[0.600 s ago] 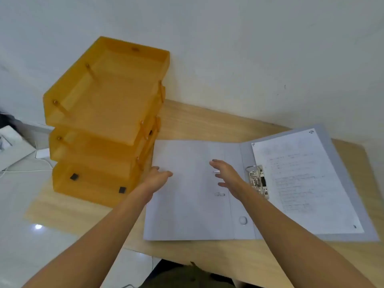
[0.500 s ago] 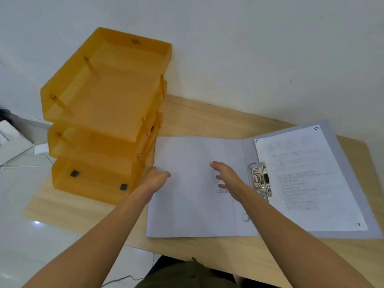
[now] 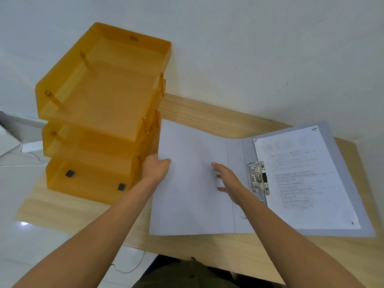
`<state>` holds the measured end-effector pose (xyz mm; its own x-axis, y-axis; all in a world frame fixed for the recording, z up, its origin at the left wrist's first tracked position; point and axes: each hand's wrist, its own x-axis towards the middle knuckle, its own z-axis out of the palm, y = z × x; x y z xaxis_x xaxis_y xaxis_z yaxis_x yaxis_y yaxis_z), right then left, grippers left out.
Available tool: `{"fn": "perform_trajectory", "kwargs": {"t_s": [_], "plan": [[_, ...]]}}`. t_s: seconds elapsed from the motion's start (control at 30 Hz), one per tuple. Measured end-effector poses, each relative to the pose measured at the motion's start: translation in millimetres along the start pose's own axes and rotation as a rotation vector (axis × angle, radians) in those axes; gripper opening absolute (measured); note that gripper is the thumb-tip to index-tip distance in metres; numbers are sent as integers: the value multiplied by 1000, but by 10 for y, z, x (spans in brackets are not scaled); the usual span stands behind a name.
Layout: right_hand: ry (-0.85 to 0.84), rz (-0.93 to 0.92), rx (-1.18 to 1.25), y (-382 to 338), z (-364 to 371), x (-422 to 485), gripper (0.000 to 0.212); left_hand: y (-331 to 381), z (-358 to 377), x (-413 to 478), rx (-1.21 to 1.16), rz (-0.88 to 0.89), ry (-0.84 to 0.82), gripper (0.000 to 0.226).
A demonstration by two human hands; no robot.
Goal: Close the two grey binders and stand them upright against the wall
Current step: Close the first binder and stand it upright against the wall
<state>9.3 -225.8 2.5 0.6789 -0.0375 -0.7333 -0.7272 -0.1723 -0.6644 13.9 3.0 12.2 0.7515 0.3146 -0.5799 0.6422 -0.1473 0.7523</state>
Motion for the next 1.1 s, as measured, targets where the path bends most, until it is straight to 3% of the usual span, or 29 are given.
{"fn": "perform_trajectory", "kwargs": {"t_s": [0.13, 0.27, 0.37, 0.53, 0.63, 0.77, 0.9, 1.1], "plan": [[-15, -18, 9, -111, -33, -107, 61, 280, 56, -183, -86, 63, -114, 33], [-68, -61, -14, -298, -35, -240, 63, 494, 189, -424, -330, -79, -428, 51], [-104, -119, -13, -480, -72, -367, 63, 568, 354, -517, -481, -101, -543, 70], [-129, -269, 30, -725, -344, -629, 51, 680, 797, -788, -458, 4, -706, 57], [-114, -299, 94, -769, -643, -776, 55, 750, 1118, -959, -339, 32, -780, 67], [-100, -324, 105, -704, -1118, -924, 59, 753, 1513, -1112, -231, 48, -764, 74], [-111, -312, 114, -532, -1636, -989, 48, 708, 1874, -1193, -81, 103, -701, 84], [64, -362, 20, -453, -2095, -1015, 30, 480, 2165, -1127, 26, 134, -570, 90]]}}
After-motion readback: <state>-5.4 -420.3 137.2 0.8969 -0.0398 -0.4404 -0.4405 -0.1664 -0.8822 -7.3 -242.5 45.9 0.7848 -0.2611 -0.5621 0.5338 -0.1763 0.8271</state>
